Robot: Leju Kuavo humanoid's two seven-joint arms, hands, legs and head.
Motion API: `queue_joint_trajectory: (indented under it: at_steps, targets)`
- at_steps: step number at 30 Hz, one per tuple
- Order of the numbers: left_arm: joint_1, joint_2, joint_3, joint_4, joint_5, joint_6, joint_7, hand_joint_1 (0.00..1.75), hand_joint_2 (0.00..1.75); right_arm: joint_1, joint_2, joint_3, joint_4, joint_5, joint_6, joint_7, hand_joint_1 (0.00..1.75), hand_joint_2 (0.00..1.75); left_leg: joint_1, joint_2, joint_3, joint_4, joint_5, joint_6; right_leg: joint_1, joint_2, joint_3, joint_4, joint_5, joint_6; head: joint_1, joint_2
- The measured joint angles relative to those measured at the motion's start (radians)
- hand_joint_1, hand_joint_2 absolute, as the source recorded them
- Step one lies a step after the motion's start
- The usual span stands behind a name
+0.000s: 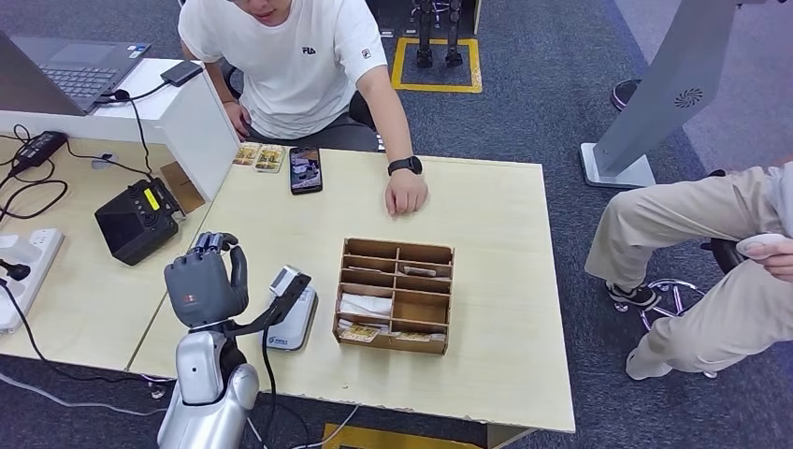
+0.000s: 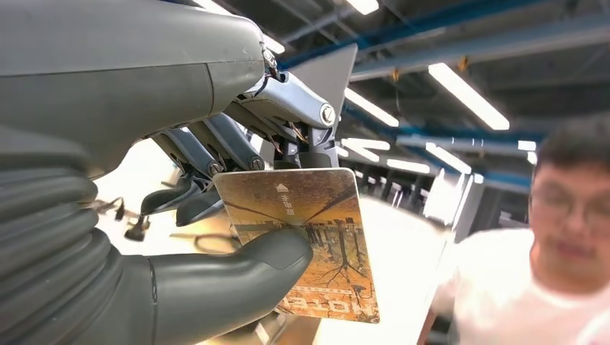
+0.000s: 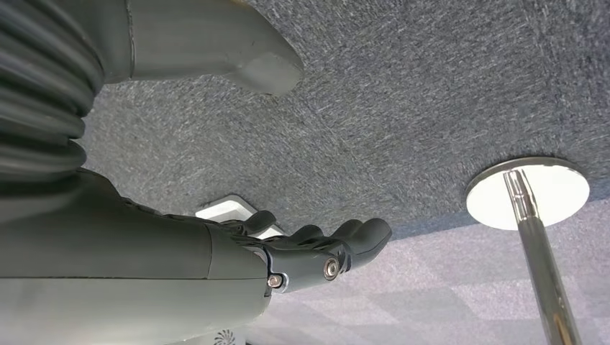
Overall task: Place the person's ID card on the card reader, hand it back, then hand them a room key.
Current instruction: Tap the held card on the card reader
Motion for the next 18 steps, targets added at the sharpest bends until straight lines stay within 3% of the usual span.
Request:
queue_joint_trajectory:
  at_steps: [18]
  targets:
    - [0.03,0.039,-0.08,0.186,-0.003,0.0,0.073,1.75,1.75,0.0,0.0,0.0,-0.002,0.0,0.0,0.004,0.0,1.75,0.0,0.0,0.0,0.0,0.0,0.0,0.0,0.0,0.0,0.0,0.0,0.0,0.0,0.0]
